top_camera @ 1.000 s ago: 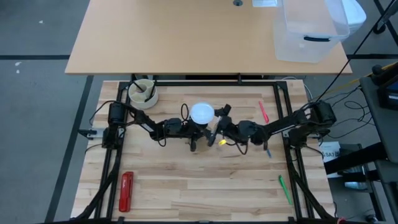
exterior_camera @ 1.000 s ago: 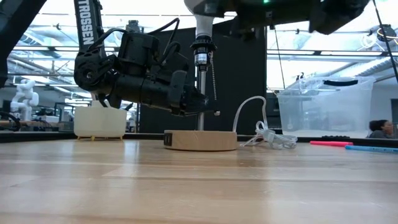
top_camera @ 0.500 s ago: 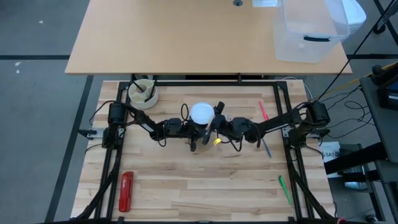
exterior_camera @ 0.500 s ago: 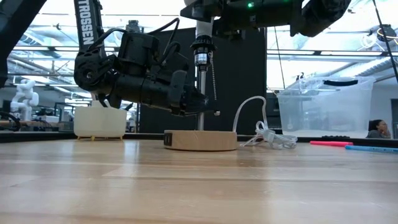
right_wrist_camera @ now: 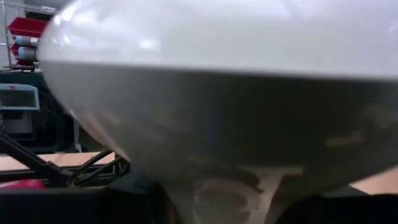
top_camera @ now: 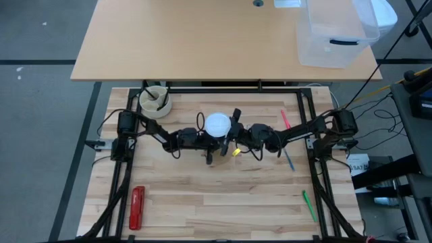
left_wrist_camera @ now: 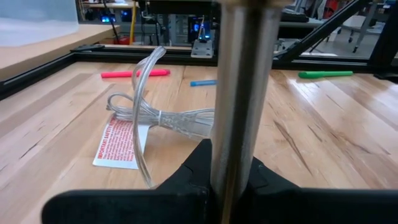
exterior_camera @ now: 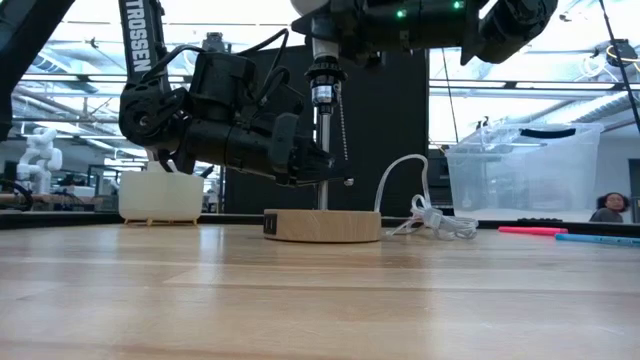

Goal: Screw lightbulb
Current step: Remove the lightbulb from the desk lamp

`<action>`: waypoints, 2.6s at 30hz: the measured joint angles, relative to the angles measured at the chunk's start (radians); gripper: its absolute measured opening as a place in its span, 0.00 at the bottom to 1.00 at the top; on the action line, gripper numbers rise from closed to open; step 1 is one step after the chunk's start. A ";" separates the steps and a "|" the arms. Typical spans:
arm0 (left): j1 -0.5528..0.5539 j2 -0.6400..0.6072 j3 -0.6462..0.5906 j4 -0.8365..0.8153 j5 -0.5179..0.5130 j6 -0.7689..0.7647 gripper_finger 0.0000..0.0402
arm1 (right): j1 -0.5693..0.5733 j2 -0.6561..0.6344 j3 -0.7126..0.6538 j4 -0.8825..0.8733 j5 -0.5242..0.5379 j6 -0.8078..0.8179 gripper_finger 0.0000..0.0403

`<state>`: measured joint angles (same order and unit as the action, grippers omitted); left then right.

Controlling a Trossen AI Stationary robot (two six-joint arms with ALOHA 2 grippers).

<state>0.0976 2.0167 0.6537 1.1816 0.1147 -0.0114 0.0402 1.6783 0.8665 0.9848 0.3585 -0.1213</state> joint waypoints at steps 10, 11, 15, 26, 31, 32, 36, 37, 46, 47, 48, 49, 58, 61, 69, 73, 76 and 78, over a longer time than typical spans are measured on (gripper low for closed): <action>0.003 0.000 0.001 -0.003 0.123 0.019 0.06 | -0.062 -0.077 0.000 -0.169 -0.254 0.027 0.46; 0.003 0.000 0.001 -0.004 0.134 0.019 0.06 | -0.069 -0.085 0.000 -0.185 -0.281 0.027 0.45; 0.003 0.000 0.001 -0.007 0.168 0.021 0.06 | -0.102 -0.102 0.000 -0.221 -0.391 0.027 0.43; 0.003 0.000 0.002 -0.005 0.255 0.019 0.06 | -0.186 -0.103 -0.001 -0.207 -0.685 0.017 0.44; 0.001 0.000 0.002 -0.002 0.276 0.016 0.06 | -0.204 -0.099 0.013 -0.213 -0.784 -0.015 0.44; 0.000 0.000 0.002 -0.002 0.286 0.018 0.06 | -0.204 -0.094 0.020 -0.214 -0.809 -0.025 0.44; -0.003 0.000 0.010 -0.006 0.312 0.019 0.06 | -0.205 -0.074 0.051 -0.230 -0.861 -0.041 0.44; -0.005 0.000 0.013 -0.009 0.314 0.019 0.06 | -0.205 -0.068 0.058 -0.230 -0.863 -0.039 0.44; -0.008 0.000 0.021 -0.031 0.308 0.019 0.06 | -0.206 -0.050 0.071 -0.211 -0.847 0.002 0.60; -0.008 0.000 0.021 -0.031 0.307 0.019 0.06 | -0.206 -0.051 0.071 -0.210 -0.847 0.011 0.63; -0.008 0.000 0.021 -0.032 0.305 0.019 0.06 | -0.205 -0.051 0.071 -0.210 -0.847 0.016 0.66; -0.008 0.000 0.021 -0.032 0.304 0.019 0.06 | -0.204 -0.052 0.071 -0.210 -0.847 0.020 0.68; -0.008 0.000 0.021 -0.036 0.297 0.020 0.06 | -0.178 -0.055 0.071 -0.224 -0.793 0.031 0.74; -0.008 0.000 0.021 -0.036 0.295 0.021 0.06 | -0.167 -0.068 0.071 -0.253 -0.784 0.028 0.74; -0.008 0.000 0.021 -0.036 0.287 0.020 0.06 | -0.123 -0.153 0.071 -0.400 -0.638 -0.046 0.74; -0.008 0.000 0.021 -0.036 0.276 0.019 0.06 | -0.093 -0.192 0.071 -0.483 -0.519 -0.086 0.74; -0.008 0.000 0.022 -0.036 0.273 0.018 0.06 | -0.078 -0.219 0.071 -0.534 -0.462 -0.100 0.74; -0.008 0.000 0.022 -0.035 0.272 0.017 0.06 | -0.066 -0.233 0.071 -0.561 -0.431 -0.100 0.74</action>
<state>0.0895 2.0167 0.6754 1.1461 0.3869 0.0059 -0.0256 1.4450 0.9371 0.4236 -0.0727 -0.2215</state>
